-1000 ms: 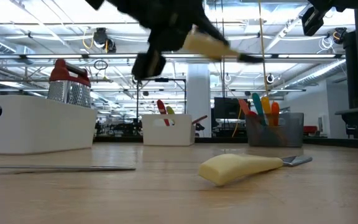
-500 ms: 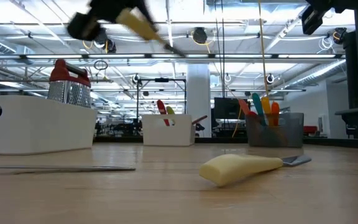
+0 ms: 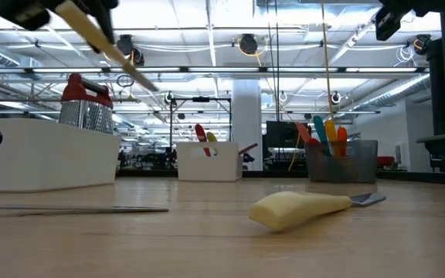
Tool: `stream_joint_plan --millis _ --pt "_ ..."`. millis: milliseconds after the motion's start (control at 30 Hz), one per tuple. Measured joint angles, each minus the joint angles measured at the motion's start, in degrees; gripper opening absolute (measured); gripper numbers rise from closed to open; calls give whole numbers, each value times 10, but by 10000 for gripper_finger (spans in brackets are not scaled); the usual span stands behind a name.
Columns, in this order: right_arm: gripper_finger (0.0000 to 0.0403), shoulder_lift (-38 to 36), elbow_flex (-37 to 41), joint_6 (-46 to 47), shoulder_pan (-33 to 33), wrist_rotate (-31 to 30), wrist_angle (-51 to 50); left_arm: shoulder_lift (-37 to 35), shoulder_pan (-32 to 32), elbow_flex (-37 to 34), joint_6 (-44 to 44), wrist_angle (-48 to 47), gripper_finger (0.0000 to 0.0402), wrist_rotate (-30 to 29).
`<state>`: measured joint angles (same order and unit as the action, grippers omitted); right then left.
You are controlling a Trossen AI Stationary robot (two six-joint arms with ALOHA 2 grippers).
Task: Pick & Place Kitchen Items
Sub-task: Put the yellow knife into the bottom white bin
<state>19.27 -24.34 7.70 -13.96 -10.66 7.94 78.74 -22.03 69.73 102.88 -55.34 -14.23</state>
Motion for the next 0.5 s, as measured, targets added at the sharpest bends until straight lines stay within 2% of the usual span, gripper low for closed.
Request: stream_joint_plan --millis 300,500 --pt "4 0 0 1 0 0 0 -25 9 0 80 -164 41 184" --pt "4 0 0 2 0 0 0 -24 36 0 62 -219 41 243"
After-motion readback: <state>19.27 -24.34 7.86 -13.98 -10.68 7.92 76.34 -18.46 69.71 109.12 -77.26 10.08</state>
